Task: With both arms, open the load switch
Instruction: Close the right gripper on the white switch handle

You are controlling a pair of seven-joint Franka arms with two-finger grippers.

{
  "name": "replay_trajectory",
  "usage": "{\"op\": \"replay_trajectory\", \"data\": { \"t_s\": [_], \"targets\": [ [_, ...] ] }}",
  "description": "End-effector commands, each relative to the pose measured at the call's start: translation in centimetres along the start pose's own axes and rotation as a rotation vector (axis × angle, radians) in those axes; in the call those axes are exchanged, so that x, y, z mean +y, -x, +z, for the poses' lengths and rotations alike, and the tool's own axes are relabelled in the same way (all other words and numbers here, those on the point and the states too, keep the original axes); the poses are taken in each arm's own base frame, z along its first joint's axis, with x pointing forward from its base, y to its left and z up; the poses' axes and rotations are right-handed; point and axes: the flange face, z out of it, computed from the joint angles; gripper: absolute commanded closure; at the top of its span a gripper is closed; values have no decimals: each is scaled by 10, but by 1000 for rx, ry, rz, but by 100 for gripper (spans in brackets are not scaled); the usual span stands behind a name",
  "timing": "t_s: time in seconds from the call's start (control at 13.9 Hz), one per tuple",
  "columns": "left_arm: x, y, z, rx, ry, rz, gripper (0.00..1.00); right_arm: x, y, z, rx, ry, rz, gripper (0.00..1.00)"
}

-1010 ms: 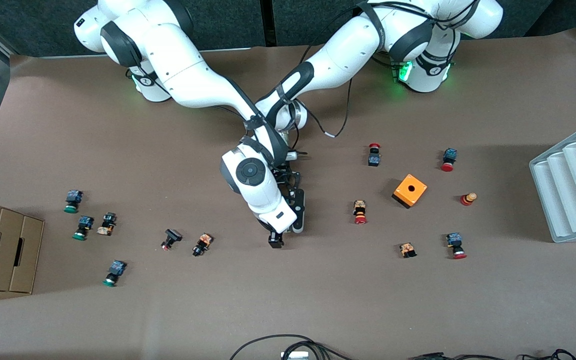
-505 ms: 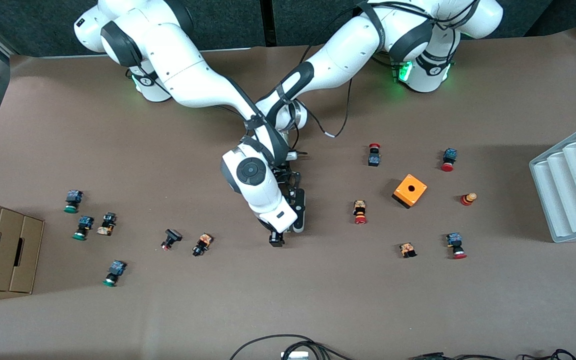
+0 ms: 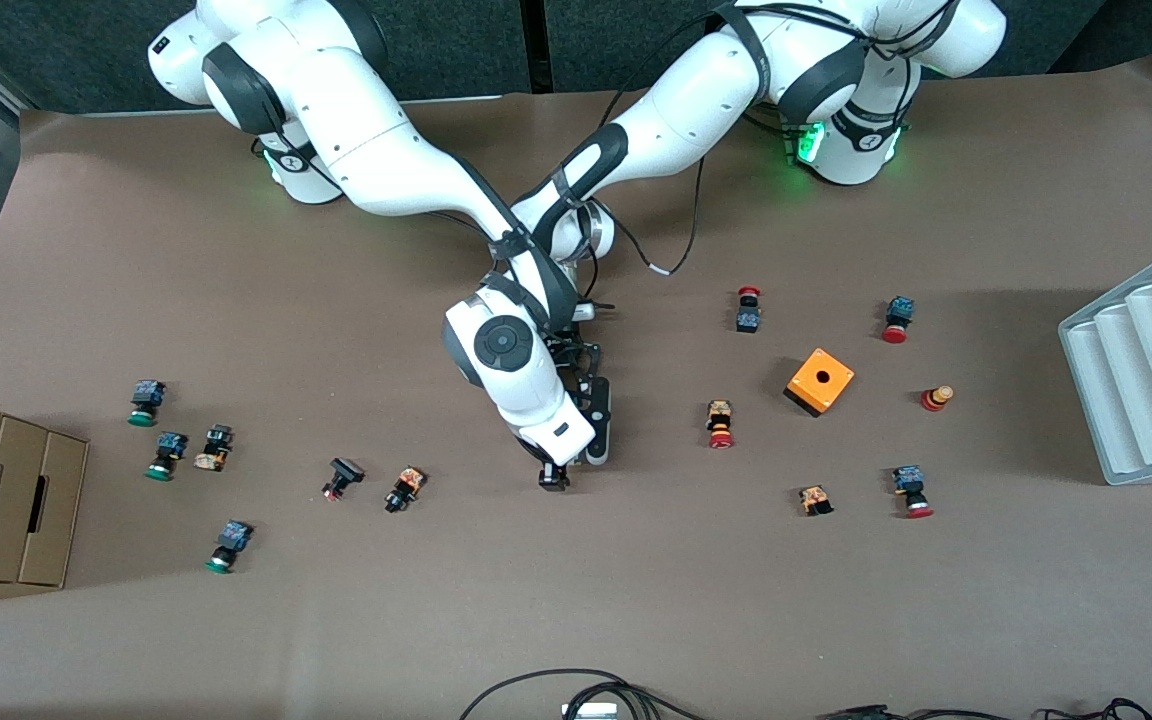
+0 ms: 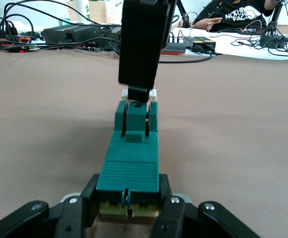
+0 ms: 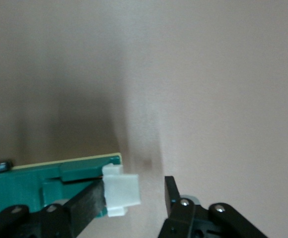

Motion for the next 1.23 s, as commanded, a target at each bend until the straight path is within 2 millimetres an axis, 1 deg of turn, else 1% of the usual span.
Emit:
{"op": "replay_trajectory", "data": {
  "t_s": [0.0,0.22,0.29,0.51,0.58,0.79,1.08,1.15],
  "targets": [
    [4,12,-1,-3,10,-28,83,1,5,13,1,7,8,49],
    [4,12,-1,-3,10,-28,83,1,2,9,3,8,4,54],
    [4,12,-1,-3,10,-28,83,1,1,6,5,8,2,59],
    [4,12,-1,-2,11,-27,83,-3,1,8,-3,-5,4,68],
    [4,12,-1,-3,10,-28,83,-5,-1,5,-6,-11,2,71],
    [4,12,-1,-2,11,-27,83,-6,-4,-2,-9,-21,1,72],
    [5,11,0,0,11,-27,83,-8,-4,-1,-13,-27,3,72],
    [5,11,0,0,11,-27,83,-10,-7,-2,-12,-28,-1,72]
  ]
}}
